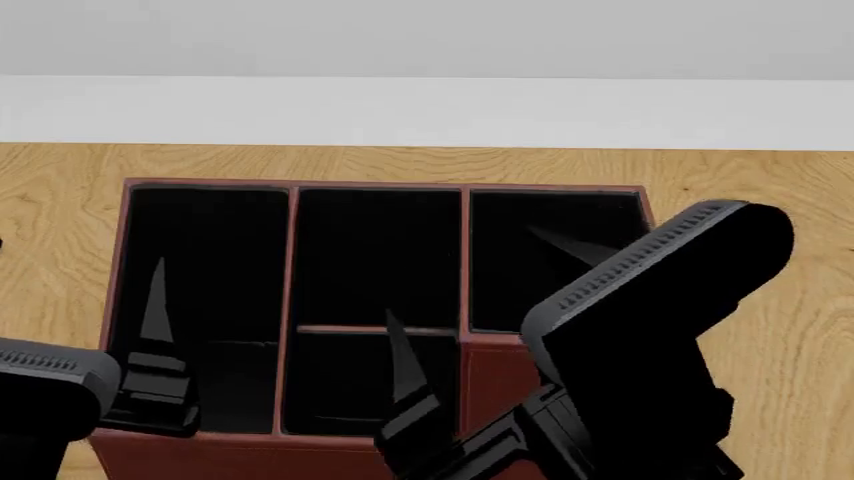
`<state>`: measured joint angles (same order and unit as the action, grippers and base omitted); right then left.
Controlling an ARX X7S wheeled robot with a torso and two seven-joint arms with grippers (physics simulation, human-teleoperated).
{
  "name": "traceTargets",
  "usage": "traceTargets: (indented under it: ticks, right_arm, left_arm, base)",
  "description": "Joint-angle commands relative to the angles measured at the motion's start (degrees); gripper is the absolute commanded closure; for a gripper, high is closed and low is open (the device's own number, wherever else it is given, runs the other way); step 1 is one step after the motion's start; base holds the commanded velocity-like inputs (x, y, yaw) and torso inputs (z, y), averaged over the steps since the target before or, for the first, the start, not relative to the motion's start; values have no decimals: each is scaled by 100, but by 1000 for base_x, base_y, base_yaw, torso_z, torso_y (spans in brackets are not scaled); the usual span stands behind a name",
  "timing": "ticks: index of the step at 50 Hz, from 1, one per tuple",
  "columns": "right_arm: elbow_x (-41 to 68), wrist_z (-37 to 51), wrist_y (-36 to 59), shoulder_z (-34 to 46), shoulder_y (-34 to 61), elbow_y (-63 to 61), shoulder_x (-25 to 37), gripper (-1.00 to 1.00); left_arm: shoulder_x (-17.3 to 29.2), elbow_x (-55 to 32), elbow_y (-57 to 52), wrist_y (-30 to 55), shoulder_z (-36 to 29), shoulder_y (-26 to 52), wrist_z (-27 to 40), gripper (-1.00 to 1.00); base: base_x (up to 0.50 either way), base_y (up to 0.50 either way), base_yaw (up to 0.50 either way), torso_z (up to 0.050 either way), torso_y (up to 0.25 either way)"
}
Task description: Pick up the white mug and place it to the right of the caddy.
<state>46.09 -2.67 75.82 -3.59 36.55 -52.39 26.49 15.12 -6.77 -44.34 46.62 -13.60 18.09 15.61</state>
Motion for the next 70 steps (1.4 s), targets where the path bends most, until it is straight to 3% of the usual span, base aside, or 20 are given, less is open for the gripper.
traceTargets:
  ticks: [1,14,29,42,70]
  right_arm:
    - [856,-44,758,-346,176,-294,123,-100]
    - [1748,255,1312,-283,259,-417,200,-100]
    - [3774,1929,1248,168,521,-80,600,-100]
    - [4521,2629,1019,747,541,-160,789,-100]
    - [4615,2746,802,1453,296,-387,909,-100]
  left_arm:
    - [63,-11,-120,190,14,140,23,-100]
    - [103,2,-136,276,-23,262,56,-100]
    - [141,-65,-175,263,13,298,40,-100]
    - [147,-102,-149,184,-24,310,38,-100]
    - [181,-145,-219,295,-121,397,85,-100]
  base:
    - [0,0,0,0,0]
    - [0,0,0,0,0]
    - [0,0,0,0,0]
    - [0,0,0,0,0]
    - [0,0,0,0,0]
